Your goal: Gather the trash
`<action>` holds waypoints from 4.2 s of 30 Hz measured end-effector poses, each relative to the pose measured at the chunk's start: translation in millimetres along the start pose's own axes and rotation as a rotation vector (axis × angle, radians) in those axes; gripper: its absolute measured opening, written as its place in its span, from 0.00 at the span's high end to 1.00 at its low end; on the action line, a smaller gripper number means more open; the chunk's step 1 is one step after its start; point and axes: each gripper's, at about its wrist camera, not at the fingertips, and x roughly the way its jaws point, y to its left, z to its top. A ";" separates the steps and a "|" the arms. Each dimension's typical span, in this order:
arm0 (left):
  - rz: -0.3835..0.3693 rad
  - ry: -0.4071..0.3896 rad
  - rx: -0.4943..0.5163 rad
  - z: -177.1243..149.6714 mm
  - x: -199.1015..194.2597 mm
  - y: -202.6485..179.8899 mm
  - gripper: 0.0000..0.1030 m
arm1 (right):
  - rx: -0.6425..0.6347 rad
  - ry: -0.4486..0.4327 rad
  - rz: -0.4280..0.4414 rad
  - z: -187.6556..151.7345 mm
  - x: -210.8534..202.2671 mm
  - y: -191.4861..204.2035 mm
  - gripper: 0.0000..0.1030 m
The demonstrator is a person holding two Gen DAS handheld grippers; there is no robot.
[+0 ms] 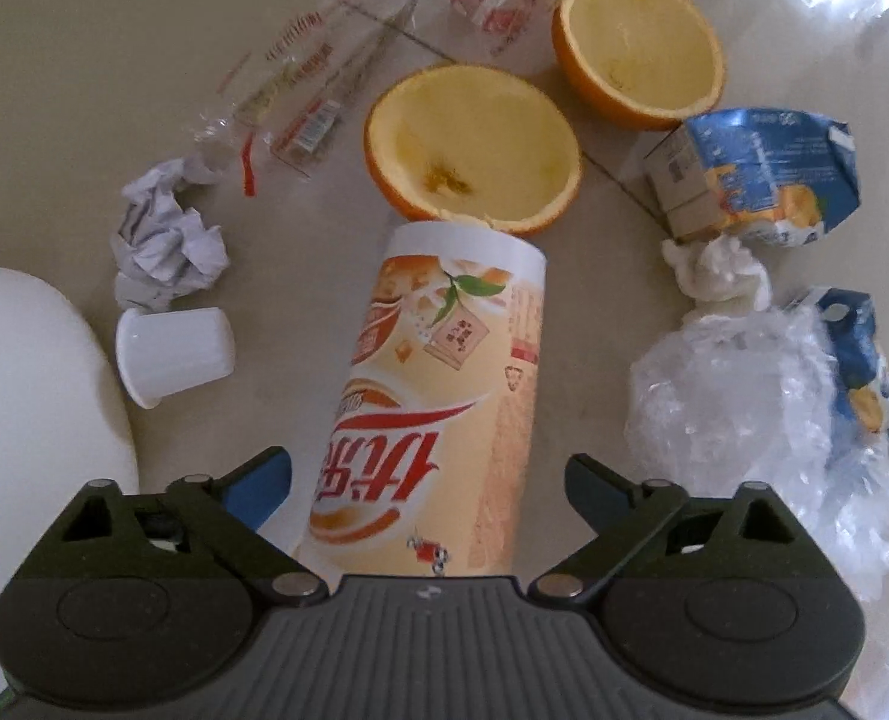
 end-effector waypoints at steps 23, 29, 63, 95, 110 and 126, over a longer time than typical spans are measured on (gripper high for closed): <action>0.010 0.030 -0.003 4.5 8.8 -1.2 0.91 | -0.437 -0.096 -0.009 -1.6 -180.4 15.2 0.26; 0.001 0.039 -0.003 9.5 11.6 -0.7 0.91 | -0.622 -0.178 0.100 -14.8 -267.5 64.4 0.25; 0.018 0.027 -0.009 4.6 12.0 -2.1 0.90 | -0.762 -0.281 0.204 -46.0 -291.7 121.4 0.08; 0.041 0.019 -0.060 0.5 2.8 -4.6 0.91 | -0.458 -0.373 0.045 -97.5 -103.6 -126.5 0.00; 0.045 0.023 -0.059 0.5 6.0 -5.0 0.91 | -0.625 -0.272 -0.122 -90.7 -22.2 -111.5 0.00; 0.045 0.027 -0.063 1.0 7.4 -5.4 0.91 | -0.560 -0.197 -0.084 -73.1 -52.3 -112.9 0.44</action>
